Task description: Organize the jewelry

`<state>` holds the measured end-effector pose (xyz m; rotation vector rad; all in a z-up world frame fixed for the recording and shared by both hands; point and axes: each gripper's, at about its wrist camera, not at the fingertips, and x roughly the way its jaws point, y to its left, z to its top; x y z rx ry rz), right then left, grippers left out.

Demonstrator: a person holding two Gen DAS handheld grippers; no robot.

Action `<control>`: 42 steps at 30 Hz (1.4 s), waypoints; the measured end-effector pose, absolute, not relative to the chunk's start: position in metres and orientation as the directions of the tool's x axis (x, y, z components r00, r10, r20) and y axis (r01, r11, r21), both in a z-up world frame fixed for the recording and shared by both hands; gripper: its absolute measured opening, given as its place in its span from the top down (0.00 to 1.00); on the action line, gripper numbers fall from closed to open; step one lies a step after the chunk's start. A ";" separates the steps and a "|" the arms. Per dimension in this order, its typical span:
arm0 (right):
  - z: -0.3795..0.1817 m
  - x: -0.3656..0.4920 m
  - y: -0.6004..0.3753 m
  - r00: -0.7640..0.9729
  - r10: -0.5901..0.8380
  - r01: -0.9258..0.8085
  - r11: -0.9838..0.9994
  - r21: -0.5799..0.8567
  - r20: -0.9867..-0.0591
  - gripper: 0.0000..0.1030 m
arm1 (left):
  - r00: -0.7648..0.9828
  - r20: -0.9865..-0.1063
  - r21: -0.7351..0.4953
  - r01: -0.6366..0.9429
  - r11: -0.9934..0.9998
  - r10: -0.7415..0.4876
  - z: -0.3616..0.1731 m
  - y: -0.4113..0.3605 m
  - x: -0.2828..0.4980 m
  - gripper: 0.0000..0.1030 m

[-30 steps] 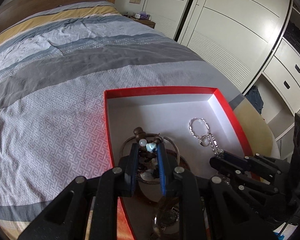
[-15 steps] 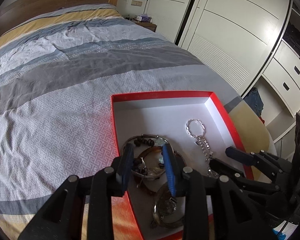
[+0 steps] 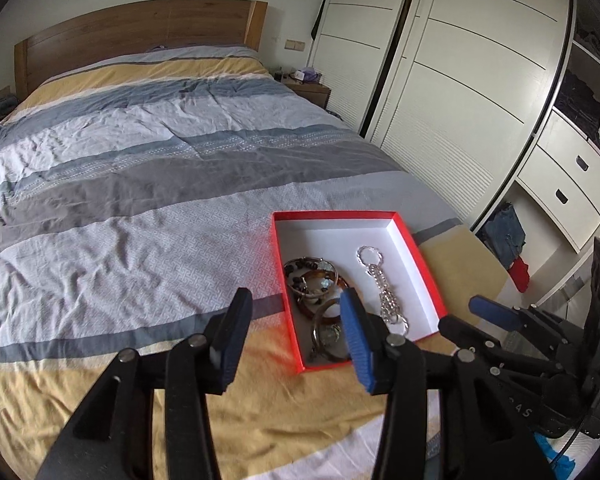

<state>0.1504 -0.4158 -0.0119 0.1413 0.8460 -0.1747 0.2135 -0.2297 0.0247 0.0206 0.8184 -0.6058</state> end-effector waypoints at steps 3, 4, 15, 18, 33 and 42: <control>0.005 0.130 -0.395 0.666 -0.081 0.188 0.980 0.061 -0.741 0.48 | 0.541 -0.683 -0.197 0.511 0.837 -0.491 0.038 -0.212 0.185 0.56; 0.010 0.124 -0.388 0.671 -0.078 0.178 0.982 0.058 -0.737 0.46 | 0.548 -0.684 -0.189 0.505 0.843 -0.482 0.041 -0.205 0.176 0.55; 0.047 0.068 -0.309 0.722 -0.048 0.087 0.996 0.022 -0.690 0.34 | 0.673 -0.666 -0.074 0.370 0.926 -0.322 0.061 -0.133 0.088 0.52; 0.052 0.053 -0.295 0.735 -0.055 0.079 0.997 0.004 -0.676 0.29 | 0.687 -0.667 -0.059 0.339 0.939 -0.290 0.061 -0.120 0.073 0.52; 0.060 0.003 -0.268 0.782 -0.056 0.034 0.998 -0.047 -0.621 0.19 | 0.735 -0.650 -0.019 0.241 0.970 -0.195 0.060 -0.092 0.030 0.52; 0.052 0.000 -0.280 0.784 -0.043 0.039 0.999 -0.021 -0.620 0.19 | 0.743 -0.649 0.004 0.221 0.975 -0.166 0.059 -0.101 0.025 0.52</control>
